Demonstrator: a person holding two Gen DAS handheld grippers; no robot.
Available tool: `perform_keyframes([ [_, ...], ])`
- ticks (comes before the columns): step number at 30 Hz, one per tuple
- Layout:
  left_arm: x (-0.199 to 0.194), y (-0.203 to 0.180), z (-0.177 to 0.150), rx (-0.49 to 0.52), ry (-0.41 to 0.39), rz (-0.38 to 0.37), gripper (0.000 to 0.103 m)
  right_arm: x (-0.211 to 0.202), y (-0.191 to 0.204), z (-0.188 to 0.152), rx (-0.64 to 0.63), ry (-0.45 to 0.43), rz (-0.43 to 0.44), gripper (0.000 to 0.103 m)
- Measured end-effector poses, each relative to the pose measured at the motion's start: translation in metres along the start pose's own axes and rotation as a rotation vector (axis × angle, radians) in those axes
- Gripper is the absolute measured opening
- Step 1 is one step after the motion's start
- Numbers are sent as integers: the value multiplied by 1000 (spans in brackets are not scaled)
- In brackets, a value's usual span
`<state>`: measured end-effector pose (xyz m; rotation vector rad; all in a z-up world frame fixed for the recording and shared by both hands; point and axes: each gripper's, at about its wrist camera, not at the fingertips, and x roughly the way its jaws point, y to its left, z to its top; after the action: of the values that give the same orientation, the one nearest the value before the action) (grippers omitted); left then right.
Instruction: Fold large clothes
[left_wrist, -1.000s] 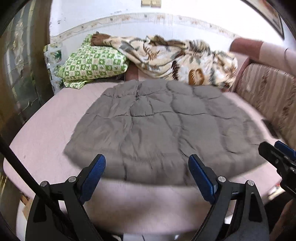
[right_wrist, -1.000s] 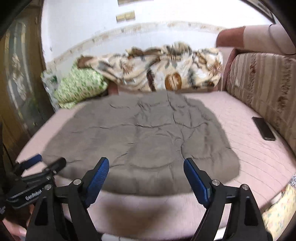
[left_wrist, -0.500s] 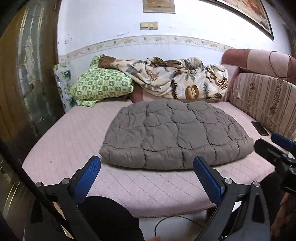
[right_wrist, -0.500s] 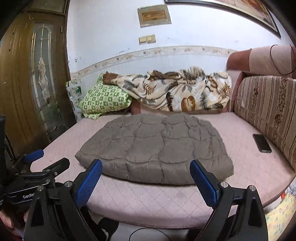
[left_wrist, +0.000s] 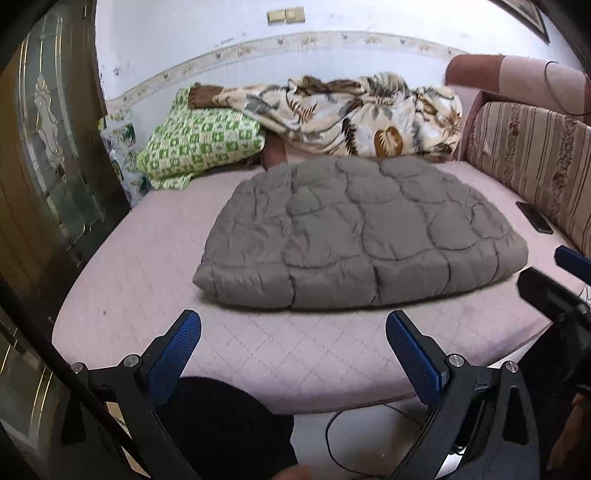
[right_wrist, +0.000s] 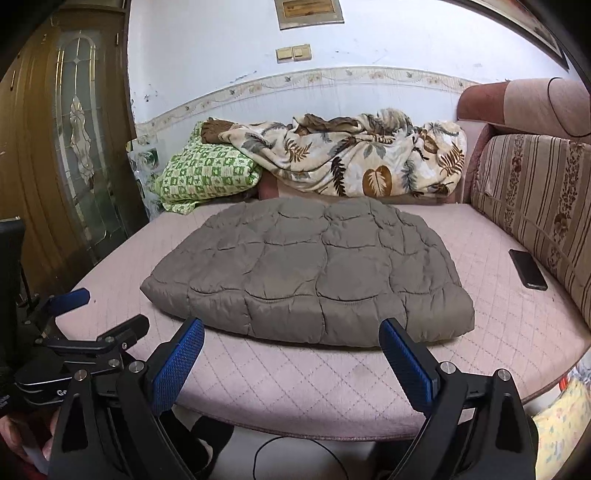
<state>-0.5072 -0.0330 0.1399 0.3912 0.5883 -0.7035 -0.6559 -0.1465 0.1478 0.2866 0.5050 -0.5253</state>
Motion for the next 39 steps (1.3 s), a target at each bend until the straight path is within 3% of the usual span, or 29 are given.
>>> perform_keyframes([
  [8, 10, 7, -3, -26, 32, 12, 100, -4, 4, 4, -21, -26, -4, 97],
  [13, -2, 6, -1, -26, -14, -6, 100, -46, 20, 11, -85, -223, 25, 99],
  [16, -11, 6, 1, -28, -46, -17, 100, -57, 33, 10, -146, -264, 30, 100],
  [39, -12, 3, -5, -9, -31, -9, 100, -36, 11, 8, -56, -160, -1, 100],
])
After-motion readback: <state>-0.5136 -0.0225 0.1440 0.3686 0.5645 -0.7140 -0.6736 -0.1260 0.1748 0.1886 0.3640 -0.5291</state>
